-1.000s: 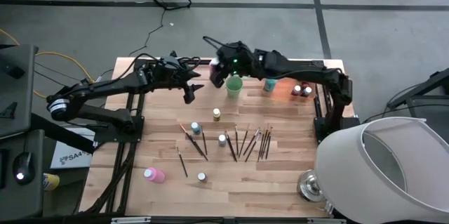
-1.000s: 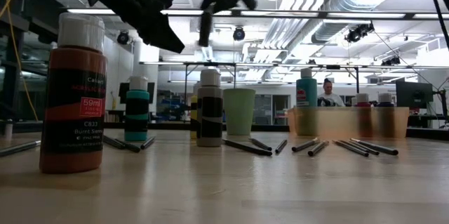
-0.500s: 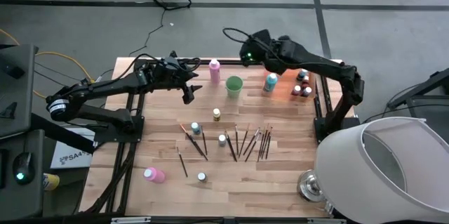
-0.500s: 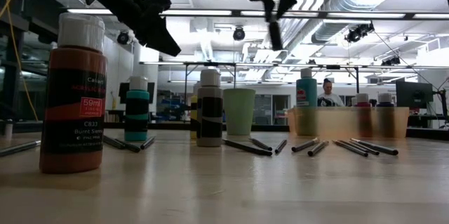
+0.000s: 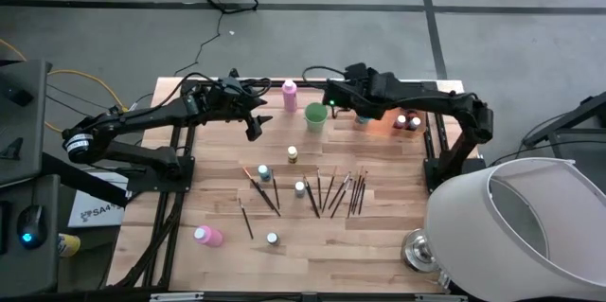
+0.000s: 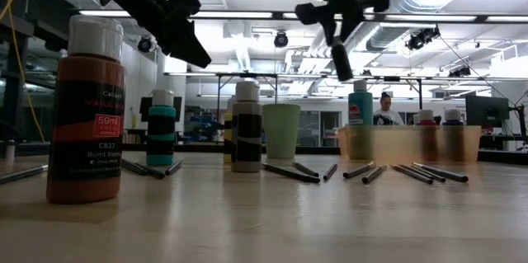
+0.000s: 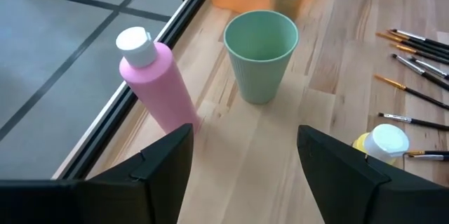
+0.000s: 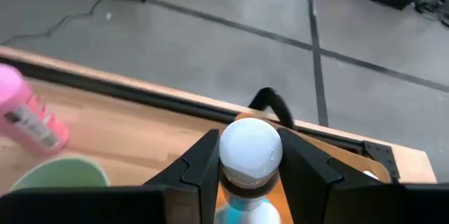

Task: Pick & Place Paint Supplies
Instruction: Put the top small brown paint bottle into the orange bin

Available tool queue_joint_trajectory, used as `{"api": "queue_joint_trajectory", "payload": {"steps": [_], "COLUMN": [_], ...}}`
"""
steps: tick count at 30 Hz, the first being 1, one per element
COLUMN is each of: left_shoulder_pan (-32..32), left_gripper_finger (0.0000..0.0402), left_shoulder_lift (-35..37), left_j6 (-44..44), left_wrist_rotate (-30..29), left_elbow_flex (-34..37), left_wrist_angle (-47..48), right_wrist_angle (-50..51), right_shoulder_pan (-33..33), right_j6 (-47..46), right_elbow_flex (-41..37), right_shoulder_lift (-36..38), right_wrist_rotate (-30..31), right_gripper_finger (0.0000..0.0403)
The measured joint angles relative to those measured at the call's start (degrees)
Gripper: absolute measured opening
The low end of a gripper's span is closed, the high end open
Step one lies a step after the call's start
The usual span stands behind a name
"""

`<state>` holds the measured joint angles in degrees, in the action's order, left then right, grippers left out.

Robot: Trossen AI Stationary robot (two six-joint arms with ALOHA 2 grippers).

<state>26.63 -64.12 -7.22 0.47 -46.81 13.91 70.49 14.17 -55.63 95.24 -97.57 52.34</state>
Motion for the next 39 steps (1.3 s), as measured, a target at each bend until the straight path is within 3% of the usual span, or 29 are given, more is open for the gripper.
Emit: {"api": "queue_joint_trajectory", "payload": {"steps": [14, 28, 39], "left_shoulder_pan": [0.0, 0.0, 0.0], "left_gripper_finger": [0.0246, 0.0246, 0.0246], "left_shoulder_lift": [0.0, 0.0, 0.0], "left_j6": [0.02, 0.36, 0.33], "left_wrist_rotate": [-0.02, -0.04, -0.04], "left_elbow_flex": [0.02, 0.02, 0.04], "left_wrist_angle": [-0.02, -0.02, -0.02], "right_wrist_angle": [0.59, 0.5, -2.44], "right_shoulder_pan": [-0.25, 3.84, 6.14], "right_j6": [-22.22, -39.48, -42.31], "right_elbow_flex": [-21.22, -36.54, -43.86], "right_shoulder_lift": [18.22, 19.27, 19.27], "right_wrist_rotate": [7.82, 7.98, 5.25], "right_gripper_finger": [0.0114, 0.0114, 0.0114]}}
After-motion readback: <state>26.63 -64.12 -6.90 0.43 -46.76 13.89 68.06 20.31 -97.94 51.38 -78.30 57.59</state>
